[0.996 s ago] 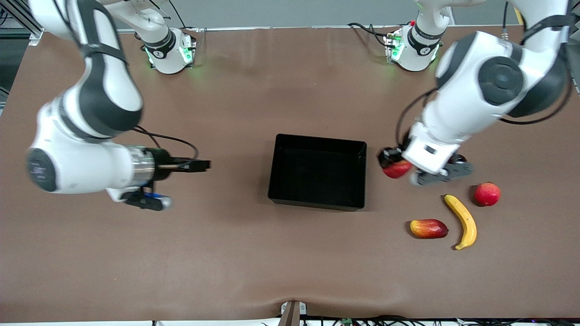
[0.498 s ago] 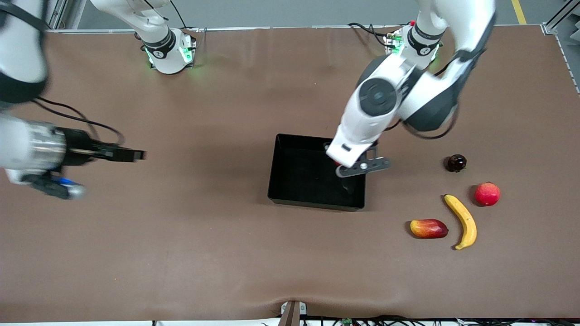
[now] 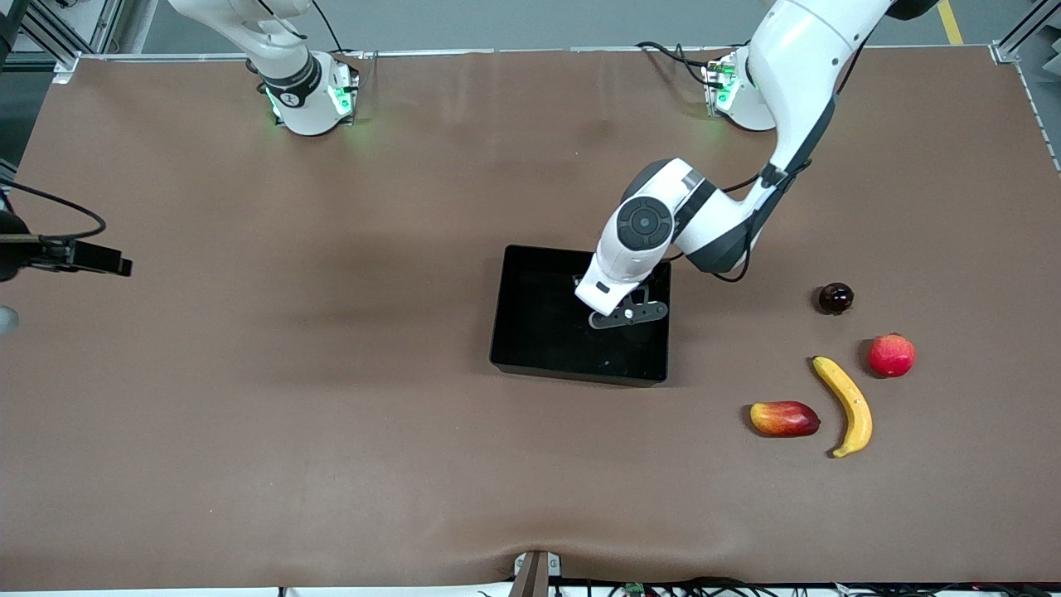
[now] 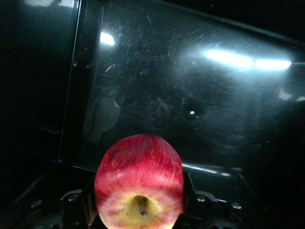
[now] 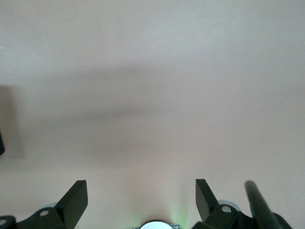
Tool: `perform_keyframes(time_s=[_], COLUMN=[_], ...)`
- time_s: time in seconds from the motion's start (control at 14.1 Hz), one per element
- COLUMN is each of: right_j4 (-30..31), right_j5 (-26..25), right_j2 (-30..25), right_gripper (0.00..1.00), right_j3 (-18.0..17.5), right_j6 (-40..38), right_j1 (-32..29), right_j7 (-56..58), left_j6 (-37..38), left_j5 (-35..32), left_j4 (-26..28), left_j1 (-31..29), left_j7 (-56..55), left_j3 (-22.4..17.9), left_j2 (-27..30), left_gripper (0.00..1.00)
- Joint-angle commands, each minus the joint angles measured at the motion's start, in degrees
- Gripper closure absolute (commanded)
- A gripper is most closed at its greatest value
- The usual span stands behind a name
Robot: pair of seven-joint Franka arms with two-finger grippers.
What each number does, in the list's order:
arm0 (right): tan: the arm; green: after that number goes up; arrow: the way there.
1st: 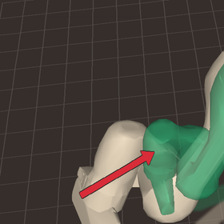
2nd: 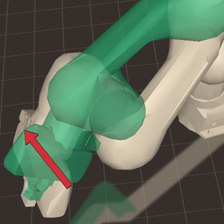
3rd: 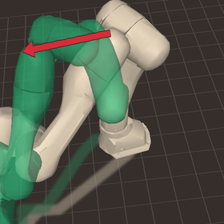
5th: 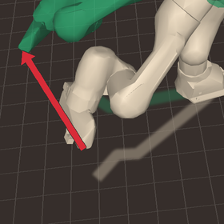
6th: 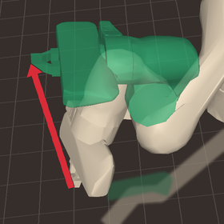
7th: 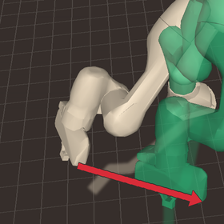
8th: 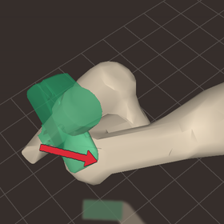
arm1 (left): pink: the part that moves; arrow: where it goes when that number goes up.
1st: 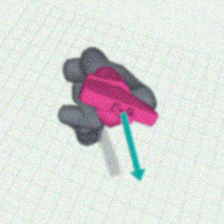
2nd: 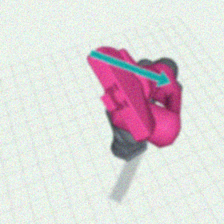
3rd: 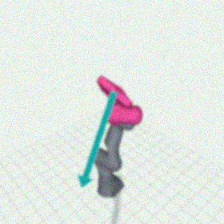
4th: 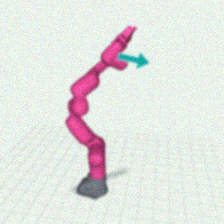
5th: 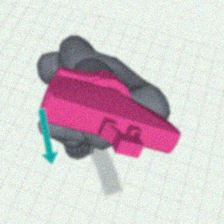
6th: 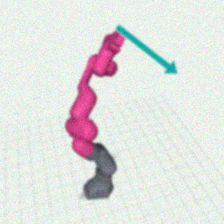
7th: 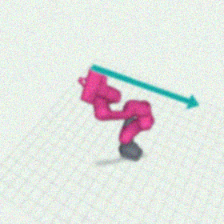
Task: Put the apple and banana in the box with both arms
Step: 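Lower the apple into the box and open the left gripper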
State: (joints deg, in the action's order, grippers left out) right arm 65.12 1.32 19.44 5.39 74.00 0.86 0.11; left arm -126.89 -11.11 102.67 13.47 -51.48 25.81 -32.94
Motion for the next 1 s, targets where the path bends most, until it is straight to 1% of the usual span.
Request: perform_keyframes(time_s=[0.0,0.07,0.14,0.21,0.28,0.36,0.5,0.57,0.64,0.78,0.85,0.92], right_j4=[14.63,20.17,25.53,30.02,32.94,34.01,33.50,31.50,28.52,25.69,24.72,24.36], right_j5=[-2.11,-2.11,-2.11,-2.03,-2.11,-2.11,-2.20,-2.38,-2.64,-2.47,-1.77,-1.76], right_j2=[-9.22,-12.29,-15.46,-18.19,-20.22,-20.93,-20.85,-20.59,-20.07,-19.62,-19.53,-19.36], right_gripper=[0.00,0.00,0.00,0.00,0.00,0.00,0.00,0.00,0.00,0.00,0.00,0.00], right_j3=[-0.82,-0.82,-0.82,-0.82,-0.74,-0.74,-0.82,-0.82,-0.91,-1.00,-0.91,-0.91], right_j6=[8.84,12.88,17.19,20.71,23.18,23.99,24.44,24.53,23.92,22.52,20.85,20.14], right_j1=[-0.42,-0.86,-1.38,-1.82,-1.83,-2.09,-3.93,-3.94,-3.59,-3.67,-4.02,-4.11], right_j7=[1.90,4.52,7.50,8.58,8.68,8.68,8.76,8.76,8.59,8.50,8.41,8.59], left_j6=[-0.56,-0.38,-0.29,-0.29,-0.12,0.41,3.90,7.15,11.09,19.53,21.66,21.77], left_j5=[-1.72,-1.72,-1.72,-1.81,-1.90,-1.90,-1.99,-1.99,-1.99,-2.42,-2.69,-2.69], left_j4=[0.25,0.25,0.16,0.16,0.07,-0.19,-2.20,-4.48,-7.81,-17.11,-20.03,-20.58], left_j1=[-0.12,-0.03,-0.02,-0.02,-0.11,-0.20,-0.55,-0.99,-1.25,-2.47,-4.05,-7.03], left_j7=[-0.55,-0.90,-0.90,-0.73,-0.81,-0.99,-0.82,-0.81,-0.55,0.67,3.20,7.23], left_j3=[0.12,0.12,0.03,0.03,0.03,0.03,0.03,0.03,-0.23,-1.28,-1.55,-1.55], left_j2=[-2.29,-2.56,-3.17,-3.53,-3.44,-3.18,-1.26,0.15,2.07,2.80,2.80,2.80], left_gripper=[1.00,1.00,0.95,0.71,0.39,0.00,0.00,0.00,0.00,0.00,0.00,0.00])
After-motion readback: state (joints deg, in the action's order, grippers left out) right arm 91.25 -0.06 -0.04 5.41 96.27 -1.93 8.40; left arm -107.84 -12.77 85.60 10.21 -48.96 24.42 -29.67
